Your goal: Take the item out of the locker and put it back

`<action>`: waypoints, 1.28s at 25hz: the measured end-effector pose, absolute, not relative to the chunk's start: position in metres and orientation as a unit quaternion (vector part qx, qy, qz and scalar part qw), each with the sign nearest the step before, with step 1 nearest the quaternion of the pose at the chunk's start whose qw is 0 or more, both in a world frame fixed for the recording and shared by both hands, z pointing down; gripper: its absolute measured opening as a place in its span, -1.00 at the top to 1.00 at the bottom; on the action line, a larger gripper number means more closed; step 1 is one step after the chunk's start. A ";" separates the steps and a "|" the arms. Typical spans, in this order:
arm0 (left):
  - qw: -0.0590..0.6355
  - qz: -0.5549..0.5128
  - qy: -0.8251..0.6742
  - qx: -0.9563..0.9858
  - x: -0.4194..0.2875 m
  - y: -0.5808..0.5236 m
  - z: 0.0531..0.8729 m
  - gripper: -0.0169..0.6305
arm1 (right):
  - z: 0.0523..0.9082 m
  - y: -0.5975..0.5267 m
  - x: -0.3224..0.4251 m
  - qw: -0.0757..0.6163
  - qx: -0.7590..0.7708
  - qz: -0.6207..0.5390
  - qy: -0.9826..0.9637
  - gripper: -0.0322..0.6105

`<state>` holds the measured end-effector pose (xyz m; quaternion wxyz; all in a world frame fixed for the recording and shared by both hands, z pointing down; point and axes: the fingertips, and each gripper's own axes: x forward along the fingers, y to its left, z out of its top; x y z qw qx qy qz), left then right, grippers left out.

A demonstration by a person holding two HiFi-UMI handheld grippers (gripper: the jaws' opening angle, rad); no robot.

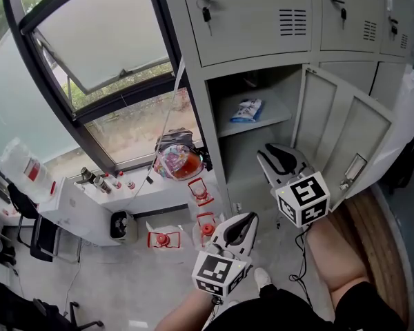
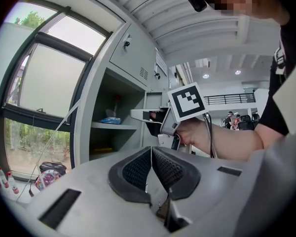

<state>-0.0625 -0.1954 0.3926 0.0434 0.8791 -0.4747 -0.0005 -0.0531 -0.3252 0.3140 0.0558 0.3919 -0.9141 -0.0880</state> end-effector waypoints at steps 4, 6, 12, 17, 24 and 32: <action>0.045 0.002 -0.478 0.877 -0.062 -0.209 0.394 0.89 | 0.316 -0.356 -0.057 0.076 0.391 -0.097 -0.912 0.37; 0.047 0.003 -0.480 0.876 -0.062 -0.217 0.394 0.89 | 0.315 -0.372 -0.059 0.087 0.392 -0.106 -0.910 0.34; 0.045 0.008 -0.489 0.871 -0.066 -0.240 0.397 0.89 | 0.319 -0.419 -0.068 0.121 0.390 -0.125 -0.904 0.28; 0.044 0.007 -0.497 0.866 -0.071 -0.258 0.396 0.89 | 0.328 -0.443 -0.078 0.144 0.381 -0.131 -0.904 0.21; 0.047 0.003 -0.505 0.862 -0.075 -0.284 0.396 0.89 | 0.337 -0.465 -0.093 0.170 0.364 -0.143 -0.905 0.16; 0.045 0.003 -0.505 0.862 -0.074 -0.302 0.392 0.89 | 0.343 -0.476 -0.099 0.188 0.343 -0.136 -0.910 0.28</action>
